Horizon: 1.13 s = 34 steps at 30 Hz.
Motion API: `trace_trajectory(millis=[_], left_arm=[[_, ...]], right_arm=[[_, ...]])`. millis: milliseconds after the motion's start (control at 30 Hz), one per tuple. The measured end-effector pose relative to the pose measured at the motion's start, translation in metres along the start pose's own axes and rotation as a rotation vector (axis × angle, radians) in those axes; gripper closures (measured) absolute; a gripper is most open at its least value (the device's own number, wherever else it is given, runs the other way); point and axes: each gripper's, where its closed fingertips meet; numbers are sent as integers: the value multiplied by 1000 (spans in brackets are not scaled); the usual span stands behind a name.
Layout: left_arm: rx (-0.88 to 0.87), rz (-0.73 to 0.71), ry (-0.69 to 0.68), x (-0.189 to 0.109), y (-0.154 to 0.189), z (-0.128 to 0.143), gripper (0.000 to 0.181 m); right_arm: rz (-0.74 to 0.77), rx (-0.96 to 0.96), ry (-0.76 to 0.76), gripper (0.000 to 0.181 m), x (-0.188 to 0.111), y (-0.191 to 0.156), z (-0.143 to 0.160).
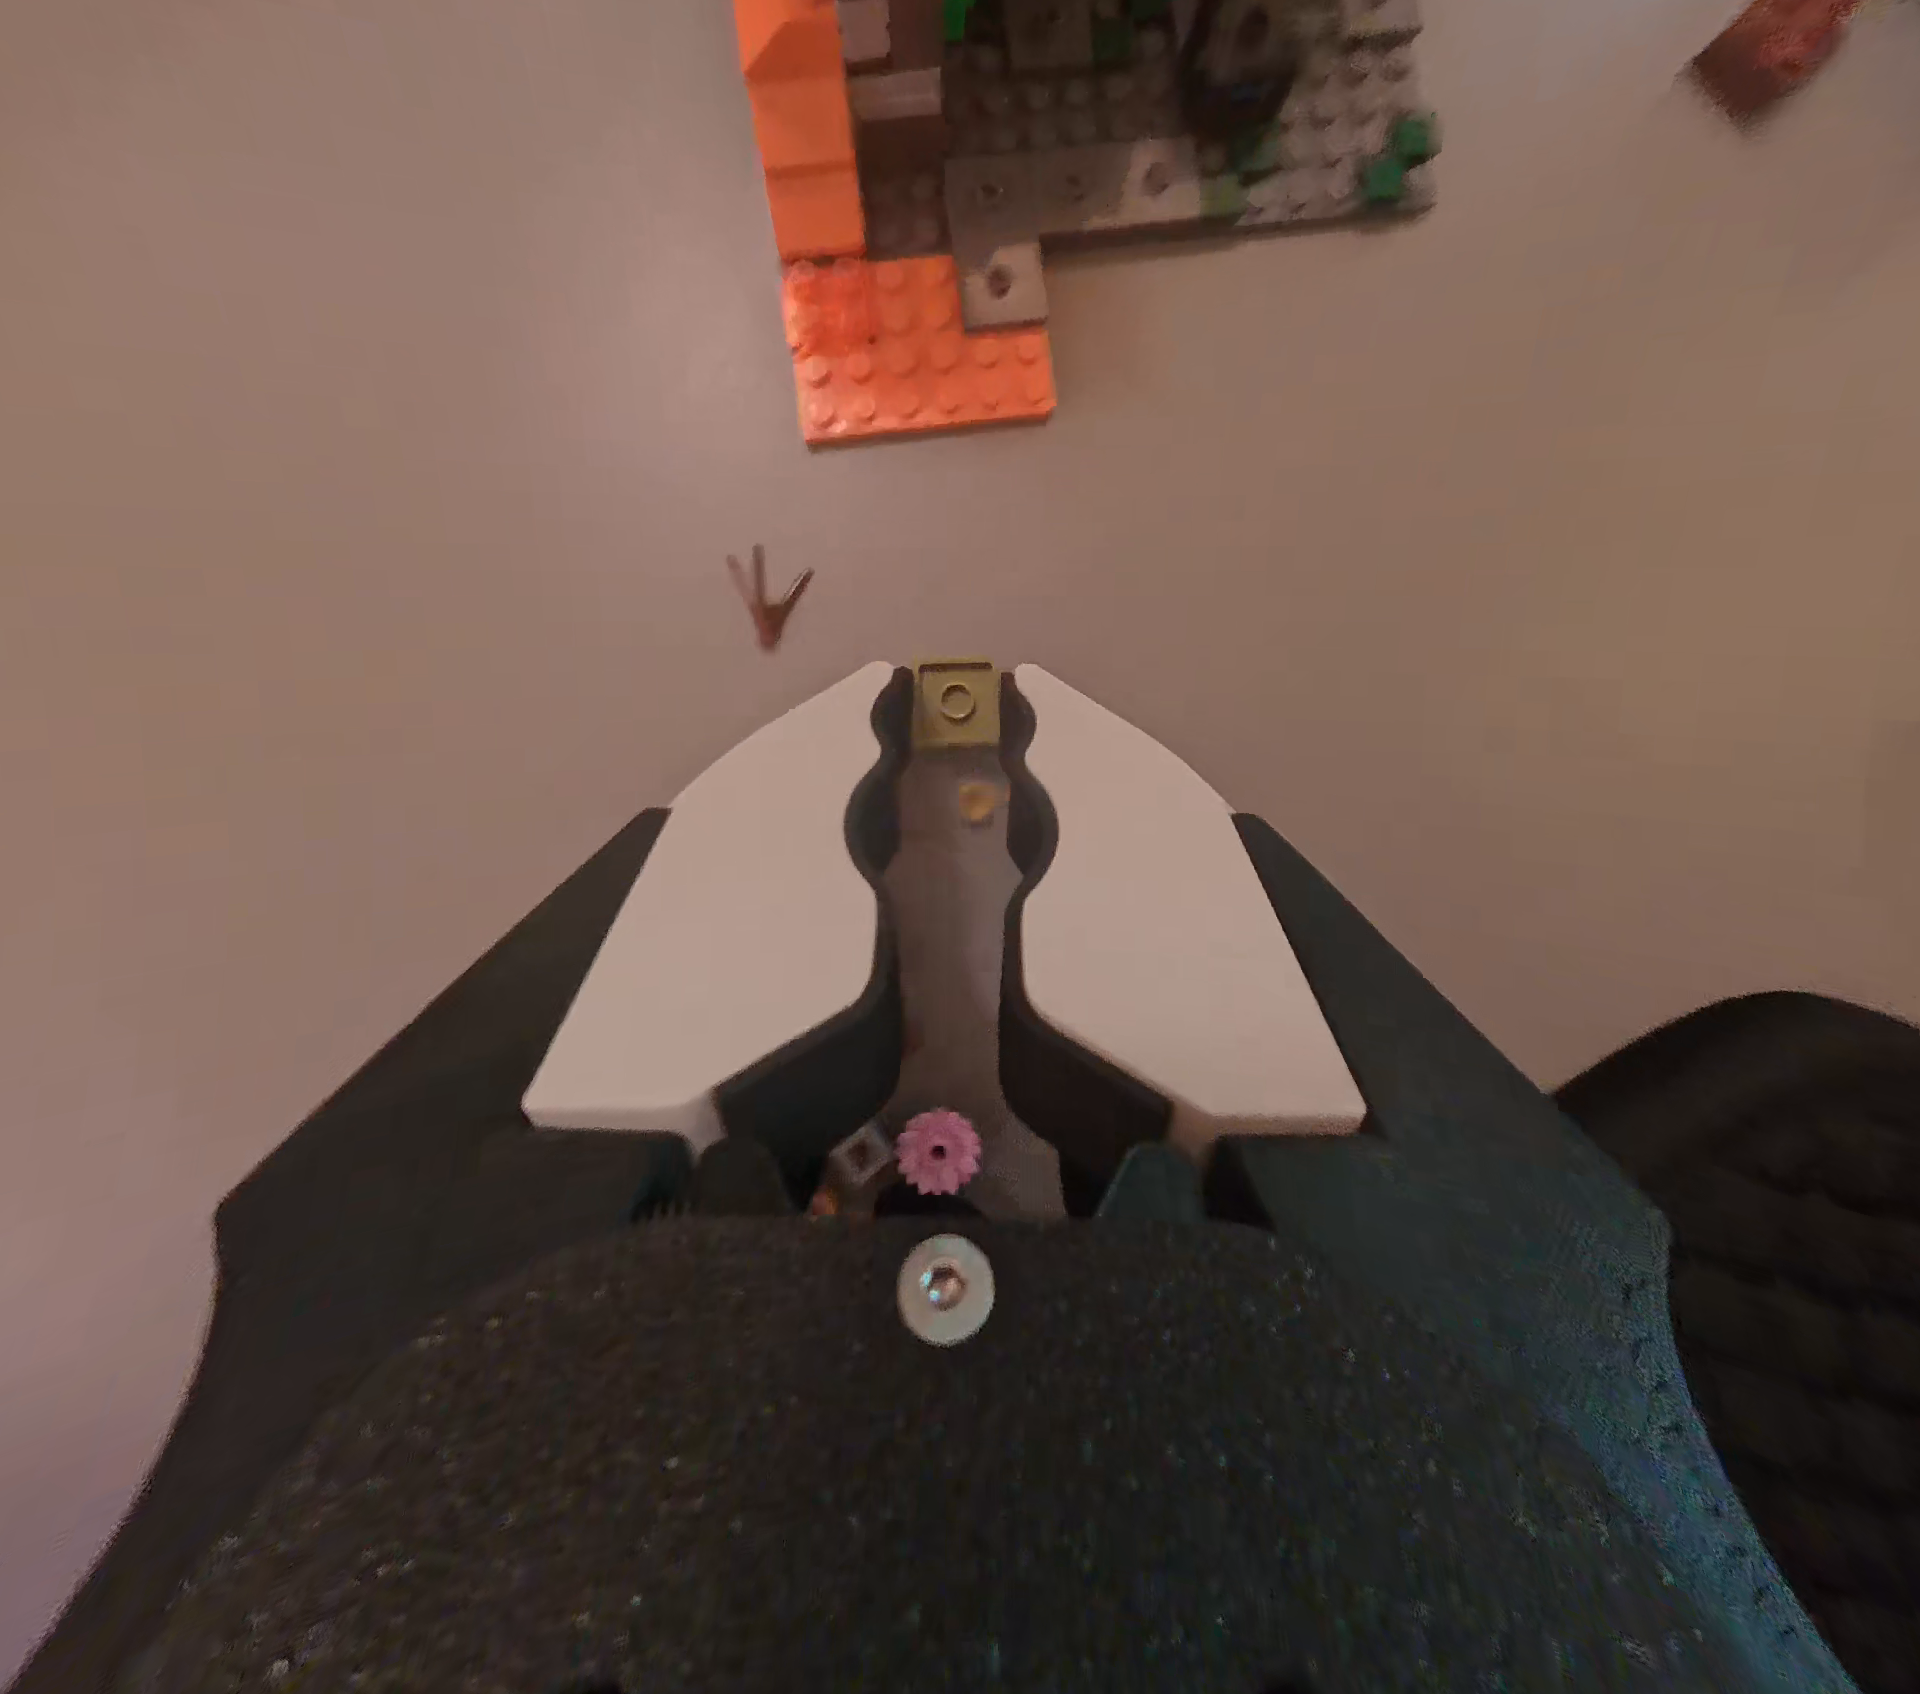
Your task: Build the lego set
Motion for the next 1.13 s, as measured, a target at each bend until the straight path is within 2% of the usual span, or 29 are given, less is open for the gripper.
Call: trace_trajectory(millis=[133, 267, 367, 467, 567, 667, 967, 1033, 1133], left_arm=[[-37, 169, 232, -9, 43, -43, 165], [-167, 360, 480, -22, 86, -93, 166], [-278, 577, 612, -35, 119, -121, 166], [-418, 827, 687, -49, 141, -136, 166], [-539, 999, 740, -57, 147, -139, 166], [-584, 1073, 744, -58, 149, -137, 166], [-616, 1164, 701, -56, 162, -133, 166], [-614, 1167, 700, -56, 163, -132, 166], [-596, 1149, 701, -55, 162, -131, 166]], right_arm=[[-12, -102, 54, 150, 5, -12, -16], [-40, -218, 107, 150, 14, -33, -36], [-16, -352, 202, 145, 18, -46, -59], [6, -454, 316, 141, 17, -57, -81], [25, -520, 393, 141, 12, -65, -97], [21, -553, 407, 141, 11, -70, -102], [77, -730, 427, 154, 16, -76, -110], [96, -754, 426, 165, 17, -75, -111], [88, -762, 397, 165, 18, -75, -109]])
Point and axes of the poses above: each gripper's, where its closed fingertips meet, x out along the fingers, z out of its underside, y = z × x across the jaws, and after that the axes turned 6 degrees about y, right-handed
